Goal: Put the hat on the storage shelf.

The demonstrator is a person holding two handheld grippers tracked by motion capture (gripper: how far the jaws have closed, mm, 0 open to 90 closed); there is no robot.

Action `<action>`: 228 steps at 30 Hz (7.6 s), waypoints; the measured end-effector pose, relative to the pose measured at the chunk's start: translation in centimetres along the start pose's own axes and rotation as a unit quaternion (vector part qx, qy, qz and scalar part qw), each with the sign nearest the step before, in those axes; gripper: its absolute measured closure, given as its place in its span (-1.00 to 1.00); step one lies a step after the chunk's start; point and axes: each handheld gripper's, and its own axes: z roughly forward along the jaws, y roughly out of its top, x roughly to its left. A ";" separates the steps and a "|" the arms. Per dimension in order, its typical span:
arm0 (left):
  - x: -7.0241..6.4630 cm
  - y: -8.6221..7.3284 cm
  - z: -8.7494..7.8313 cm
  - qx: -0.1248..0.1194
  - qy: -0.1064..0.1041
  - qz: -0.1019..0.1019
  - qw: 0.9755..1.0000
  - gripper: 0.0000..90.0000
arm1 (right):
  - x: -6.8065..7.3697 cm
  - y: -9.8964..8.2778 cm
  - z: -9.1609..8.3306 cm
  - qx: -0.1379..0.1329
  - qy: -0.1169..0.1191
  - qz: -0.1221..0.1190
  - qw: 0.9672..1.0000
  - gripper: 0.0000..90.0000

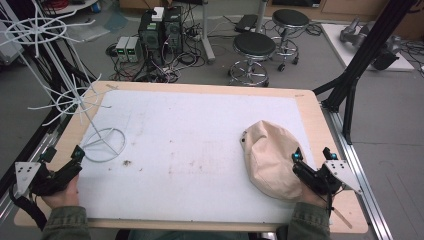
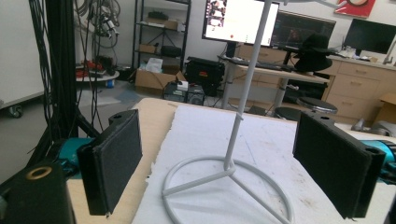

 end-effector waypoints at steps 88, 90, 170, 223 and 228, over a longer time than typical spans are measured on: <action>-0.4 -0.4 0.5 0.012 -0.022 -0.020 0.999 -0.64 | 1.6 2.6 5.9 0.209 0.036 -0.102 0.972 -0.75; -0.5 -0.4 0.5 0.012 -0.023 -0.021 0.999 -0.64 | 1.4 2.4 6.3 0.230 0.031 -0.109 0.966 -0.75; -0.3 -0.6 0.6 0.020 -0.025 -0.042 0.999 -0.63 | -0.1 0.7 8.3 0.398 0.033 -0.100 0.911 0.75; -0.3 -0.5 0.5 0.010 -0.021 -0.042 0.999 -0.61 | 4.4 5.4 3.7 0.081 0.131 -0.020 0.988 0.73; -0.4 -0.5 0.5 0.010 -0.021 -0.042 0.999 -0.61 | 5.3 5.7 3.2 0.041 0.144 -0.027 0.988 0.72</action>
